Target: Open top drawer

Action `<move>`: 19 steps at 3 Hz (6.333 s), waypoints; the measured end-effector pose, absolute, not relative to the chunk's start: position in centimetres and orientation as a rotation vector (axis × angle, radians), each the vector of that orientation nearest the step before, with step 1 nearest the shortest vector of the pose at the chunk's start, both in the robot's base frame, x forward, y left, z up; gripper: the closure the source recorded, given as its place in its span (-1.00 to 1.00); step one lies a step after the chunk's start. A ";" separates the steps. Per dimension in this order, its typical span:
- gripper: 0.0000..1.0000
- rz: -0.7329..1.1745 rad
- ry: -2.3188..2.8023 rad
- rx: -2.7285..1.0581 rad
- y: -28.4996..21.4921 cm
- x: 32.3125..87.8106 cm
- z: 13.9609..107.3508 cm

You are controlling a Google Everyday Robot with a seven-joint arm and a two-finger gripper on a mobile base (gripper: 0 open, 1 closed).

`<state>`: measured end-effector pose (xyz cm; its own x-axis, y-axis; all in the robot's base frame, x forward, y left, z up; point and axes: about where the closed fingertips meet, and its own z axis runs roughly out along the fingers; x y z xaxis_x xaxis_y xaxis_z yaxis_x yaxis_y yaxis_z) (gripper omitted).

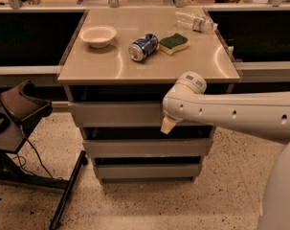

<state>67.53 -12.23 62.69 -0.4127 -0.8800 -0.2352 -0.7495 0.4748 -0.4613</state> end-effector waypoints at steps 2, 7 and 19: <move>0.32 -0.395 2.281 -1.355 -12.2 67.5 62.7; 1.00 -0.402 2.287 -1.330 -11.3 65.8 63.2; -0.78 -0.320 1.909 -1.423 -8.2 43.1 66.3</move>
Offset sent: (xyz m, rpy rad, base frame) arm 0.0000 0.0000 0.0000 0.0000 0.0000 0.0000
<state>43.09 -8.25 66.33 -0.1291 -0.9082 -0.3981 -0.7287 0.3592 -0.5830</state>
